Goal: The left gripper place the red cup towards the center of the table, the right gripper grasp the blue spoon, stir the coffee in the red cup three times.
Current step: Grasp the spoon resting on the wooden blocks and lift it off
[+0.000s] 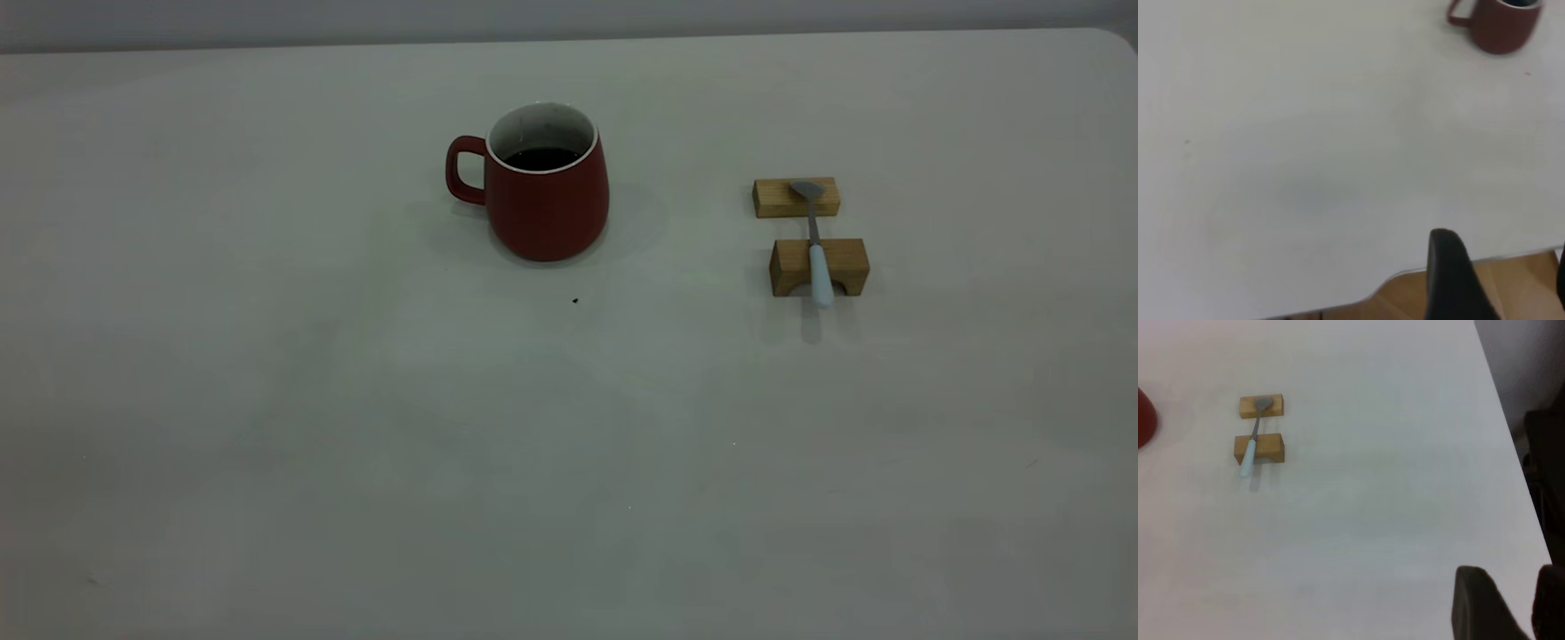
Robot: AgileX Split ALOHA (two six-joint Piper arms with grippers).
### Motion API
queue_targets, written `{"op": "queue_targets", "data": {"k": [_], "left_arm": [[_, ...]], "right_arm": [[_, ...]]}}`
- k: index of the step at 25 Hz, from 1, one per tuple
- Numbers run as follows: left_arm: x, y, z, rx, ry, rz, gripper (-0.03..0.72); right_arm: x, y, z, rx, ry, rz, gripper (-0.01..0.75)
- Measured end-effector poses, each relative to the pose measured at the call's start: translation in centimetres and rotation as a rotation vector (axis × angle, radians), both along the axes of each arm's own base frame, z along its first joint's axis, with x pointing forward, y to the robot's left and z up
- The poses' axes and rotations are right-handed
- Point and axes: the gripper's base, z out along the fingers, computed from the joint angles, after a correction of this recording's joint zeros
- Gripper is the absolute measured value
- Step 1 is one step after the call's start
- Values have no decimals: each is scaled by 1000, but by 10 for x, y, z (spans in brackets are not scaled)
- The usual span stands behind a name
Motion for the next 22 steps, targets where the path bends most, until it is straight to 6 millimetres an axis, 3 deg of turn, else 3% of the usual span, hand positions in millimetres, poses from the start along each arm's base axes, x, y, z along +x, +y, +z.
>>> {"op": "queue_targets", "data": {"k": [8,15,19,22], "left_arm": [[0,-1,0,0,0,77,449],[0,-1,0,0,0,77,449],[0,-1,0,0,0,77,449],[0,-1,0,0,1,77,449]], "right_arm": [[0,1,0,12,0,7,237],[4,13,5,71,-16,126,255],[32,17,14,27,-15,193,376],[71,22,16,38,26,226,496]]}}
